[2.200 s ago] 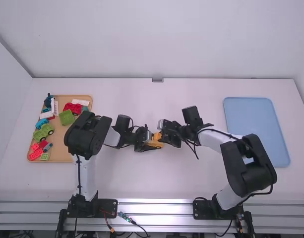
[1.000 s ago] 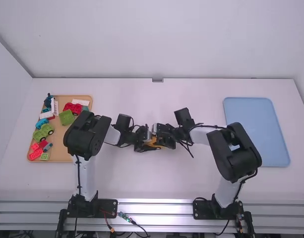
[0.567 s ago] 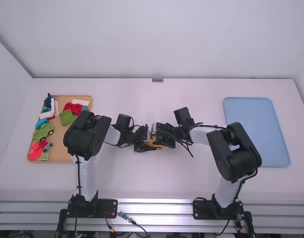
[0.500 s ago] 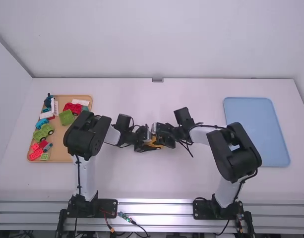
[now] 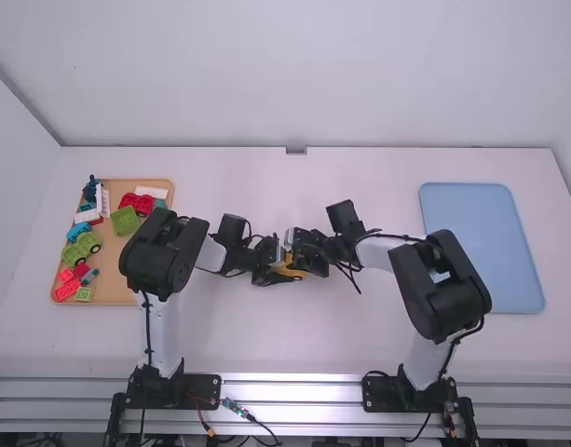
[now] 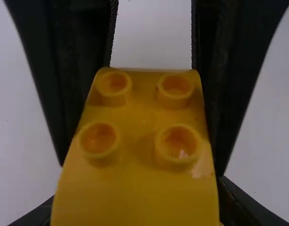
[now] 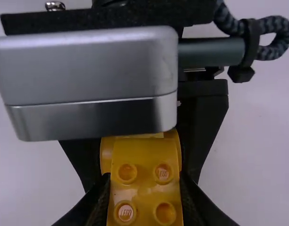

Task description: Assemble lego blocks to make yellow taxi

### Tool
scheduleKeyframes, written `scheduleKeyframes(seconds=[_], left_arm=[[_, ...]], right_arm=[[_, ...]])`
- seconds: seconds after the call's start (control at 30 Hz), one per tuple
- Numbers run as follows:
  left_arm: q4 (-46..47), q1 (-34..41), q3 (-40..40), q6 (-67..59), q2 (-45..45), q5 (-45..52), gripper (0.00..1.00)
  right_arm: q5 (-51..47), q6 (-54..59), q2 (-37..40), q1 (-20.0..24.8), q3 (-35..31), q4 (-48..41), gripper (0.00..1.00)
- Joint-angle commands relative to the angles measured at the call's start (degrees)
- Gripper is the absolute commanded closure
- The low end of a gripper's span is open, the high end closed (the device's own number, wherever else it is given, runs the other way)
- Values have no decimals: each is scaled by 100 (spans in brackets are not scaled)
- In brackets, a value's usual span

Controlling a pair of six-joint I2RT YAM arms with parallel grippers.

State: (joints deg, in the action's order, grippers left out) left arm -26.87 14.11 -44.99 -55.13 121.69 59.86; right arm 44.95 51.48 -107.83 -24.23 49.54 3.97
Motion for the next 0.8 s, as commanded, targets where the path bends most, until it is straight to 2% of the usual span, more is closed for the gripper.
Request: scheduleKeyframes(seconds=[0.0, 0.33, 0.53, 0.77], left_arm=[[101, -13, 93, -134, 93, -492, 68], [90, -13, 97, -134, 93, -516, 69], [96, -15, 97, -134, 93, -538, 70], [111, -17, 84, -134, 93, -533, 71]], right_arm=[[28, -26, -74, -26, 109, -11, 100], [42, -26, -76, -61, 109, 15, 100], [-428, -109, -76, -391, 109, 33, 100], [-428, -114, -76, -258, 109, 33, 100]])
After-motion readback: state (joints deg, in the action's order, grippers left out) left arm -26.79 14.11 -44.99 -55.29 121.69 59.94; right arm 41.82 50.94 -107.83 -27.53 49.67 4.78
